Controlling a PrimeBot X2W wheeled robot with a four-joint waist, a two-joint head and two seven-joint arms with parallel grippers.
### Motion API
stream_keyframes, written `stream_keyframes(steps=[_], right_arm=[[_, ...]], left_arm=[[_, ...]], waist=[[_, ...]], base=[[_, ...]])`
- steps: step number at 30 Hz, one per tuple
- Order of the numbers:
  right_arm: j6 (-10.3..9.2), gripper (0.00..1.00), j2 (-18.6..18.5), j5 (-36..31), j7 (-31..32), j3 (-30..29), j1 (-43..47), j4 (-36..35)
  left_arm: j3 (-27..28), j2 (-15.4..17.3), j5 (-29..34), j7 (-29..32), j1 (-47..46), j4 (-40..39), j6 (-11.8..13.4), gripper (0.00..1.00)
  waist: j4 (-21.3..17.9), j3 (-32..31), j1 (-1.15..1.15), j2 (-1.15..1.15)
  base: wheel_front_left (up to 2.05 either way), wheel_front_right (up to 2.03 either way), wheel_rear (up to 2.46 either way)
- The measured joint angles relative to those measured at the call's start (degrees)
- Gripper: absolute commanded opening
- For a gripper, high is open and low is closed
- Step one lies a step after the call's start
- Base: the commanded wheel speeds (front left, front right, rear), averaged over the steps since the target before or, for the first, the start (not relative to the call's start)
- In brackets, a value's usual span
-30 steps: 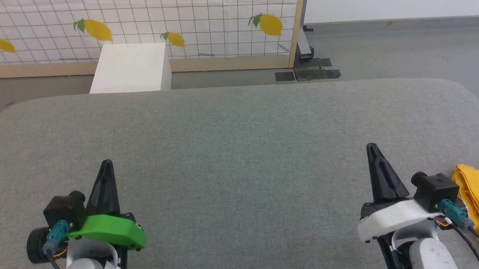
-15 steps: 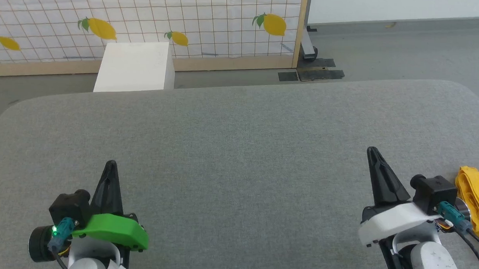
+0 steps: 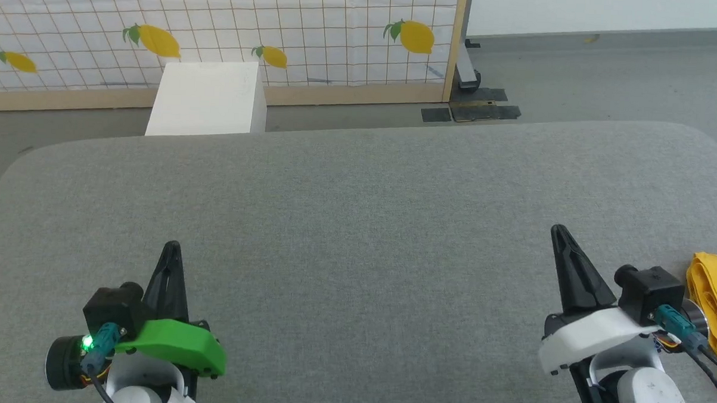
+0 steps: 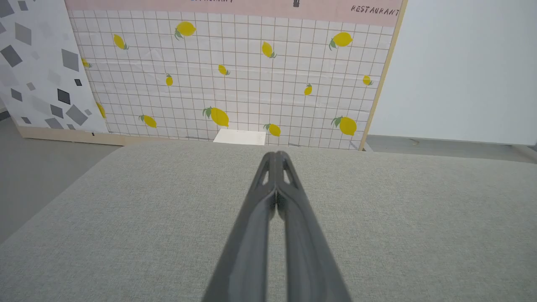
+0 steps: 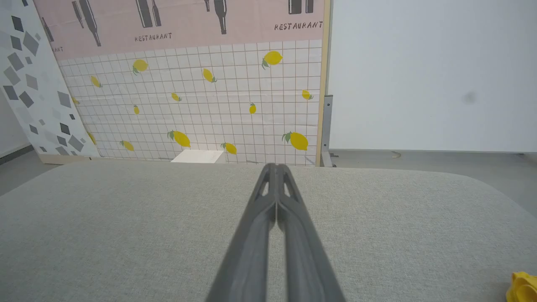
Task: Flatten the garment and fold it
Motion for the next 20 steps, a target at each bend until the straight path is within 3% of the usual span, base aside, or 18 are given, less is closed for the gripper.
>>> stream_keyframes(steps=[20], right_arm=[[0.0,0.0,0.0,-2.0,1.8,-0.4,1.4,-2.0]], left_arm=[[-0.4,-0.2,2.6,2.1,0.1,-0.3,-0.3,0.0]], waist=[[0.9,0.1,0.0,0.0]], base=[[0.0,0.0,0.0]])
